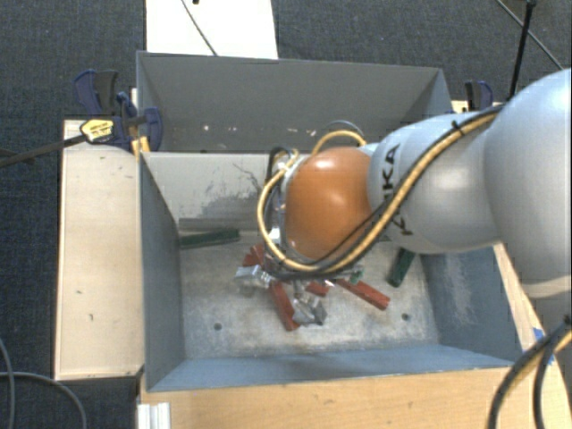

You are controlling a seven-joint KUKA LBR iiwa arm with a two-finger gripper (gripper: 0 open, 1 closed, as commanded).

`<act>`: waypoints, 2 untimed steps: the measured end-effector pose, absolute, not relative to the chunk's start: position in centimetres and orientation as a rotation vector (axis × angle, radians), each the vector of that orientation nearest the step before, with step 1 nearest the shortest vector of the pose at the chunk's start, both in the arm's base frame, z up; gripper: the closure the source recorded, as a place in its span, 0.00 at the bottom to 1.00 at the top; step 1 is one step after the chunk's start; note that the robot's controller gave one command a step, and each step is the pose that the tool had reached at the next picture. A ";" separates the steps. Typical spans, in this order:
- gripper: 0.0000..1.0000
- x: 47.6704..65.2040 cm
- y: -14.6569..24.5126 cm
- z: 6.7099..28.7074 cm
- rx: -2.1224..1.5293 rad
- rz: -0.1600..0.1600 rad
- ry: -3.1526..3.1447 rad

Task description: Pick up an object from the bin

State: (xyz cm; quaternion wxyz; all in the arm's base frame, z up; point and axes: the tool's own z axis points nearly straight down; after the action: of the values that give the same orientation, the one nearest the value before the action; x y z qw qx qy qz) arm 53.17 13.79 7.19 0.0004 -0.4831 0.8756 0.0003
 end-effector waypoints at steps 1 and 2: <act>0.00 50.4 16.3 7.1 -1.950 0.002 2.463; 0.00 54.6 11.8 7.0 -2.163 -0.004 2.274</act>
Offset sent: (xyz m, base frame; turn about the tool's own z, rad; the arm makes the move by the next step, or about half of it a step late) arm -0.0277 0.0239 -0.0019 -0.3307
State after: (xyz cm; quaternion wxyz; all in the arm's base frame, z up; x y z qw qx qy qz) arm 54.57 11.82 7.04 0.0017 -0.6892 0.7246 -0.0012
